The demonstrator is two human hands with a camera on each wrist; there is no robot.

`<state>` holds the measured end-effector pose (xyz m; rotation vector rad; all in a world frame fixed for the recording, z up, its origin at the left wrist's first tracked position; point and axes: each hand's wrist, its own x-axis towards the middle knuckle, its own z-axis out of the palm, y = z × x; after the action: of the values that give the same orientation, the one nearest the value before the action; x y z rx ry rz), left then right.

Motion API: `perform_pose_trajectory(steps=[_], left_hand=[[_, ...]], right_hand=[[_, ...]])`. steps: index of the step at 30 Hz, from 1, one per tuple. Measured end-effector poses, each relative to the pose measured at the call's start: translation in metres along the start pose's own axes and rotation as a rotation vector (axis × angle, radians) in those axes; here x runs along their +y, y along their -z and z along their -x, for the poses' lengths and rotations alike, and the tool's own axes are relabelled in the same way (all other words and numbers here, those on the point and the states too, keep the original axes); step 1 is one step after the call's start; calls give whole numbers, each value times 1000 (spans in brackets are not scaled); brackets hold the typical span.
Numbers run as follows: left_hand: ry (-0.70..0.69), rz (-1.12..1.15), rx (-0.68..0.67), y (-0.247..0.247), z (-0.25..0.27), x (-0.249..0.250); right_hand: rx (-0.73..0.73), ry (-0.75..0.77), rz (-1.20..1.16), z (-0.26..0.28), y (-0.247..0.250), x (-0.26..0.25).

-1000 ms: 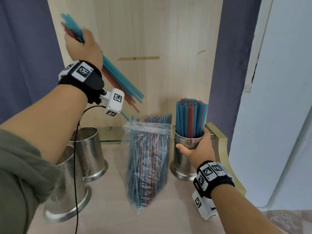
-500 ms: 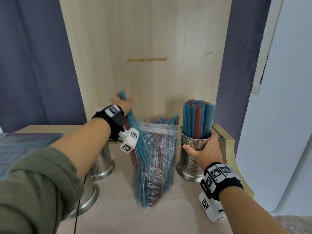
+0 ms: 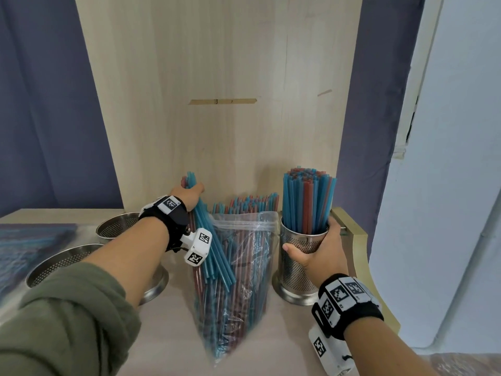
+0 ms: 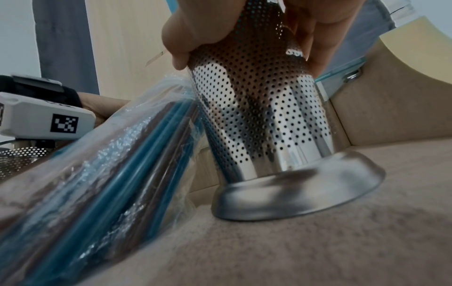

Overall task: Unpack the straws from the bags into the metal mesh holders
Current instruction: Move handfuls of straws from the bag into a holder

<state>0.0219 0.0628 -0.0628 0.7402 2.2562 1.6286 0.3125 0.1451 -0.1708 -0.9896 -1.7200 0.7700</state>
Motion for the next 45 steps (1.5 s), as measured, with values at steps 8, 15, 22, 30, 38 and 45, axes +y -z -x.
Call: perform_pose_trajectory(steps=[8, 15, 22, 30, 38, 45], left_hand=[[-5, 8, -158, -2, -8, -10], [-146, 358, -287, -5, 3, 3], [-419, 372, -269, 2, 30, 32], [-659, 285, -85, 14, 68, 78], [-780, 370, 75, 22, 64, 141], [-688, 515, 272, 46, 50, 153]], right_hand=[[-5, -6, 8, 2, 1, -2], [-1, 2, 14, 2, 2, -3], [1, 4, 8, 2, 1, -3], [-10, -25, 2, 3, 1, -7], [-30, -64, -20, 3, 4, -12], [-47, -83, -6, 5, 6, -15]])
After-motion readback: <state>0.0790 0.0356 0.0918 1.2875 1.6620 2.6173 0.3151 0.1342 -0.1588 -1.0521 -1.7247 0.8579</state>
